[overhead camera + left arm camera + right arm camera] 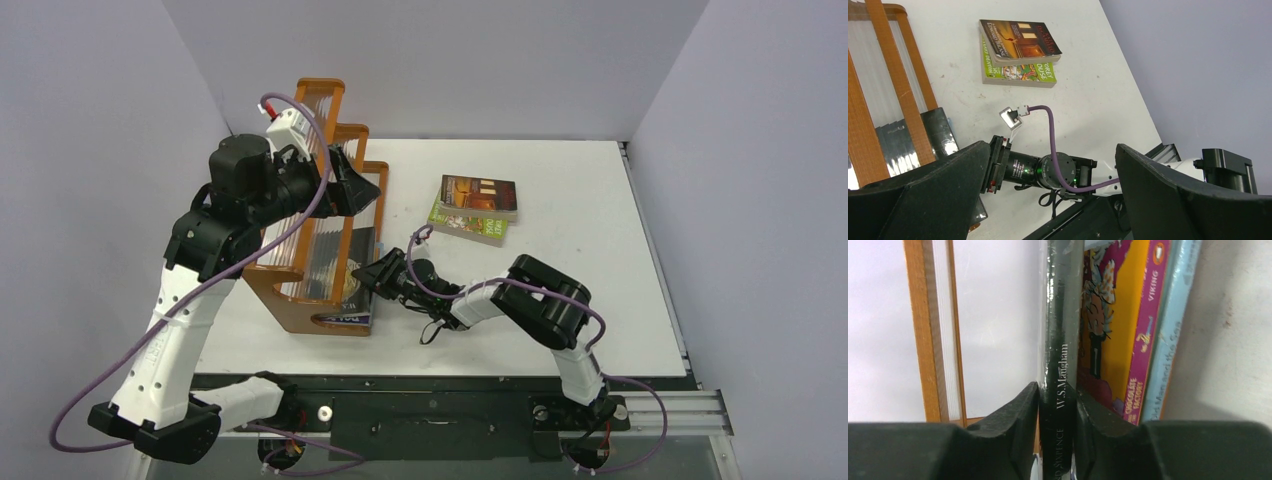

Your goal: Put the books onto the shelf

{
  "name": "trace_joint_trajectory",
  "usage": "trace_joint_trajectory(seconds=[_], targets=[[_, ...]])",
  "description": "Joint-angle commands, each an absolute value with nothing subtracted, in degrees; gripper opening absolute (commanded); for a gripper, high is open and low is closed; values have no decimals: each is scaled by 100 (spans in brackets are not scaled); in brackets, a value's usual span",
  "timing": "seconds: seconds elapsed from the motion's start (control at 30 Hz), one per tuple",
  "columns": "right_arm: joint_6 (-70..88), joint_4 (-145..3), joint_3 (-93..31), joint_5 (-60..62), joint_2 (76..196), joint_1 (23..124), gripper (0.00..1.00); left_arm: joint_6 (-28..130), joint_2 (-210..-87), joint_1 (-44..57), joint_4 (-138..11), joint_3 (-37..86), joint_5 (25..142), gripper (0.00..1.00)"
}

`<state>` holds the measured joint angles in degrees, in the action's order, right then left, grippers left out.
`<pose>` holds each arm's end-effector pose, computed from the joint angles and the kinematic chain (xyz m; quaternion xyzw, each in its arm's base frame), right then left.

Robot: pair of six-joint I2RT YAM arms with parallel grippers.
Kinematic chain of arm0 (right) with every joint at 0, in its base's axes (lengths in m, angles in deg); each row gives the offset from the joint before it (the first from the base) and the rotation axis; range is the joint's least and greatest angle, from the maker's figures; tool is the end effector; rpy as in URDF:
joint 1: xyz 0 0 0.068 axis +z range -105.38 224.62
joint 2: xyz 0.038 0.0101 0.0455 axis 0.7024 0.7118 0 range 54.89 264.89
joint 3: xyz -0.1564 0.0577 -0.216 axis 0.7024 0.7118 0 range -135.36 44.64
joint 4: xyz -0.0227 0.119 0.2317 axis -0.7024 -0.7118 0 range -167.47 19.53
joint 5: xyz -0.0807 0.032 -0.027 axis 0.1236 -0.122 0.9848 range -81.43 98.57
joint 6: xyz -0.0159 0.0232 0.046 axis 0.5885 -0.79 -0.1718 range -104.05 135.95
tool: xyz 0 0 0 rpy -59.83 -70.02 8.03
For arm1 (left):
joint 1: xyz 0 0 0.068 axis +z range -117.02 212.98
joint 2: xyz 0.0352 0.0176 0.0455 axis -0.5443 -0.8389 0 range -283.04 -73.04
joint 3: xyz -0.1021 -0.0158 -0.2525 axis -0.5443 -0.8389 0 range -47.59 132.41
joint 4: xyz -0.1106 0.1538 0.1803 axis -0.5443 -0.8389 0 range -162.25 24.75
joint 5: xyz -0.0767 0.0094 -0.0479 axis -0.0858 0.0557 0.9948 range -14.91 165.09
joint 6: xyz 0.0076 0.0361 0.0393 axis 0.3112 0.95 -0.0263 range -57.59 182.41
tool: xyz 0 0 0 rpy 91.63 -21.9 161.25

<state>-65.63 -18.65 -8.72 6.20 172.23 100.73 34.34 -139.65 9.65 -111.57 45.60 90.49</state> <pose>0.2272 0.3409 0.1311 0.1588 0.7616 0.5916 0.2117 0.1886 -0.0916 0.4826 0.0435 0.8130 -0.3461 0.4663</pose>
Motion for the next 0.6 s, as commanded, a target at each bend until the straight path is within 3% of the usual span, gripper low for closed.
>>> trace_joint_trajectory(seconds=[0.0, 0.13, 0.2, 0.57], targets=[[-6141, -2013, -776, 814, 16585, 10186, 30, 3415, -13957, 1013, -10814, 4585, 9152, 96], [-5895, -2572, -836, 839, 16324, 10223, 49, 3428, -13965, 1013, -10806, 4575, 9151, 96], [-5793, -2923, -896, 835, 16243, 10241, 53, 3418, -13966, 1013, -10795, 4575, 9166, 96], [-5421, -3625, -932, 828, 16029, 10258, 62, 3416, -13925, 1021, -10752, 4514, 9205, 96]])
